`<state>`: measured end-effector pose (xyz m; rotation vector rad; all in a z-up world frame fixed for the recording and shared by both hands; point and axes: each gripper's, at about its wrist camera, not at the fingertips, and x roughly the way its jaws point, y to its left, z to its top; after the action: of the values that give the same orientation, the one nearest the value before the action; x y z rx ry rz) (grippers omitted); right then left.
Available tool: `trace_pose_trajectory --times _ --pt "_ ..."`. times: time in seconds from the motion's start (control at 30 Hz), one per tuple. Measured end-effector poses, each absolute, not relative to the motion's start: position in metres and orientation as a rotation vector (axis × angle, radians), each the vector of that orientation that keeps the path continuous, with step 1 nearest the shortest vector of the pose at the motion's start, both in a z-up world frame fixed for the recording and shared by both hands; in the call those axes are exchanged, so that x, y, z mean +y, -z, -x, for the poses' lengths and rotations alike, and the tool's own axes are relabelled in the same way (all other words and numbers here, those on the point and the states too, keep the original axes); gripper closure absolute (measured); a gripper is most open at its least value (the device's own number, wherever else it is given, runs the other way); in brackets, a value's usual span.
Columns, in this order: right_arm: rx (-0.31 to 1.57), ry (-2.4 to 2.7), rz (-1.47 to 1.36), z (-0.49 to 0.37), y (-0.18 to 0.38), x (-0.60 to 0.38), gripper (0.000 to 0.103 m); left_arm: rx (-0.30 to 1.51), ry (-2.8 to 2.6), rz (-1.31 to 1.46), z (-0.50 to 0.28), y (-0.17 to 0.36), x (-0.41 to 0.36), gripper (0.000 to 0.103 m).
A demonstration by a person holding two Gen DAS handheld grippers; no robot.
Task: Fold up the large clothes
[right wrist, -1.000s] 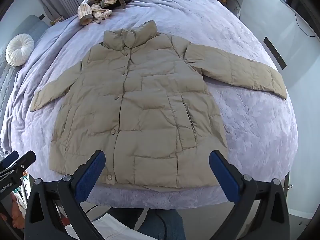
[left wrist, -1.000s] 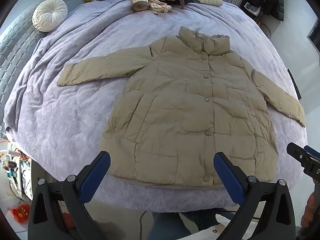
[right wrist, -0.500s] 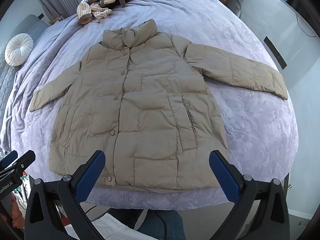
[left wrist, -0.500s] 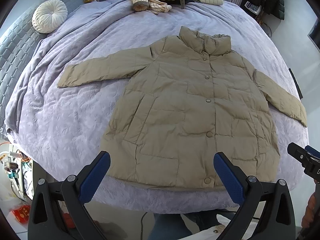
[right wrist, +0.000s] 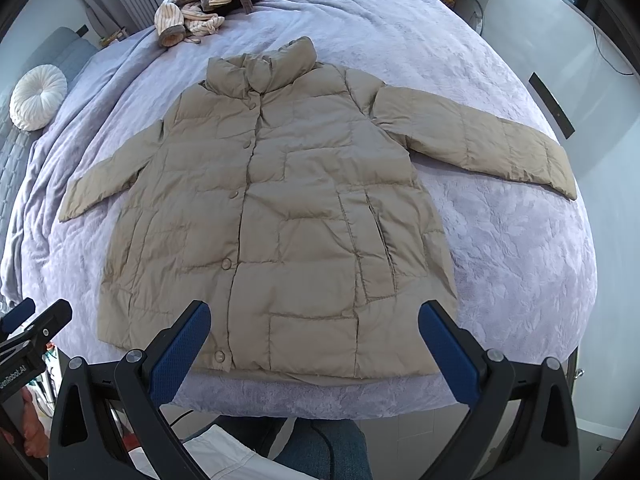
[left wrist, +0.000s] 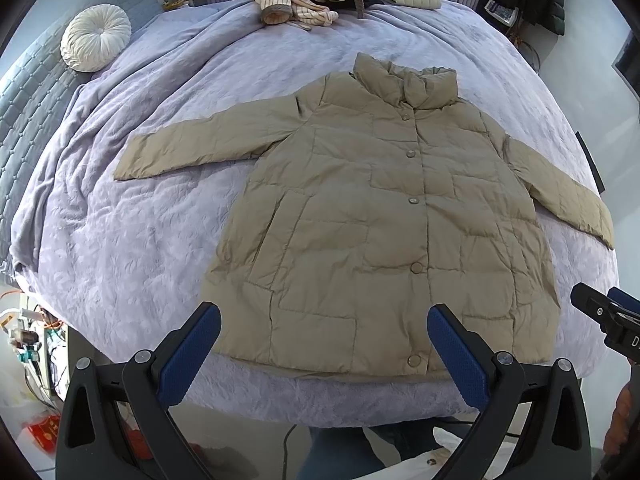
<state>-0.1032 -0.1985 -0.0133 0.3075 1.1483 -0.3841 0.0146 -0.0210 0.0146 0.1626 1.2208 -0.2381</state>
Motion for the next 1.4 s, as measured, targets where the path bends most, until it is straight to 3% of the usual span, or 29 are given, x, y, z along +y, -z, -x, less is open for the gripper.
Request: trace_pose_trajectory --times 1.4 --pt "1.203 0.339 -0.367 0.104 0.002 -0.204 0.000 1.213 0.237 -0.169 -0.009 -0.023 -0.024 0.000"
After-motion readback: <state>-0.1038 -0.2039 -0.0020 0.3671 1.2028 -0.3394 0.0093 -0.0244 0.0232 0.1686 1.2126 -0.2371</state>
